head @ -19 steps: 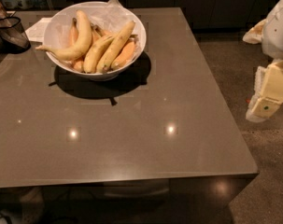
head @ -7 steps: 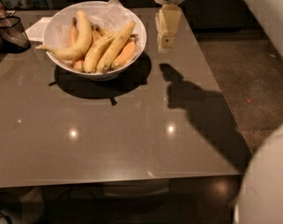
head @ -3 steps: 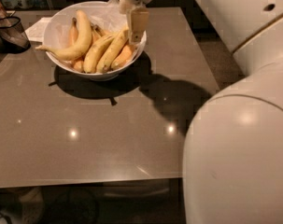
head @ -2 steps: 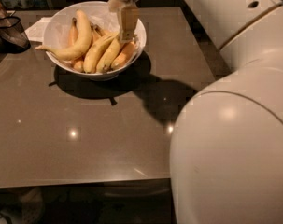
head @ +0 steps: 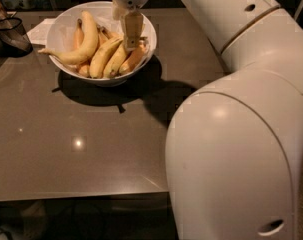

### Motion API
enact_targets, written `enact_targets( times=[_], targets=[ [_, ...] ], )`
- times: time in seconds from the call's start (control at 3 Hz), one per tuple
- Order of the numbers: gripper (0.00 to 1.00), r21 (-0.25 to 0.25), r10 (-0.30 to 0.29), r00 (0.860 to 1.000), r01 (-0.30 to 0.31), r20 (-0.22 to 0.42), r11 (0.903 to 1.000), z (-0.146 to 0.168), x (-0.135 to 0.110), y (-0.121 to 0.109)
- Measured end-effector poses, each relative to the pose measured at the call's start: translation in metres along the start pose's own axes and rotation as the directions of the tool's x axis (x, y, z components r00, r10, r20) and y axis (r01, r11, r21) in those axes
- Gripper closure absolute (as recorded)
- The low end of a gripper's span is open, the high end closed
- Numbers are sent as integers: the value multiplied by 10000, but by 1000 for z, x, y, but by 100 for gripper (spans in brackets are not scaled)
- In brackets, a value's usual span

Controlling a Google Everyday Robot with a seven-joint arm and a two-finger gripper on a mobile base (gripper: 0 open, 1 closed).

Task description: Pick banana from white bowl

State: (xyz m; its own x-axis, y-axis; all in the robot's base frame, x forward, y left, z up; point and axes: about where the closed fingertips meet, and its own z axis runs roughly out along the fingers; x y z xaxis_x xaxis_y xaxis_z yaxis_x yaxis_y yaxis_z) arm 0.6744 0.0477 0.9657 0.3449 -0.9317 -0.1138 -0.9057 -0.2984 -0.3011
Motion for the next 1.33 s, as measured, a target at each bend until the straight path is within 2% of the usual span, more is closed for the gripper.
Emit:
enact_targets(
  times=[0.33,1.0,1.33],
  targets=[
    [34,-272,182,9998,-184,-103,9995,15,8,2],
    [35,-291,441,9973,-459,-594,9985,29,33,-10],
    [38,-326,475,9967,-497,-662,9982,34,37,-13]
  ],
)
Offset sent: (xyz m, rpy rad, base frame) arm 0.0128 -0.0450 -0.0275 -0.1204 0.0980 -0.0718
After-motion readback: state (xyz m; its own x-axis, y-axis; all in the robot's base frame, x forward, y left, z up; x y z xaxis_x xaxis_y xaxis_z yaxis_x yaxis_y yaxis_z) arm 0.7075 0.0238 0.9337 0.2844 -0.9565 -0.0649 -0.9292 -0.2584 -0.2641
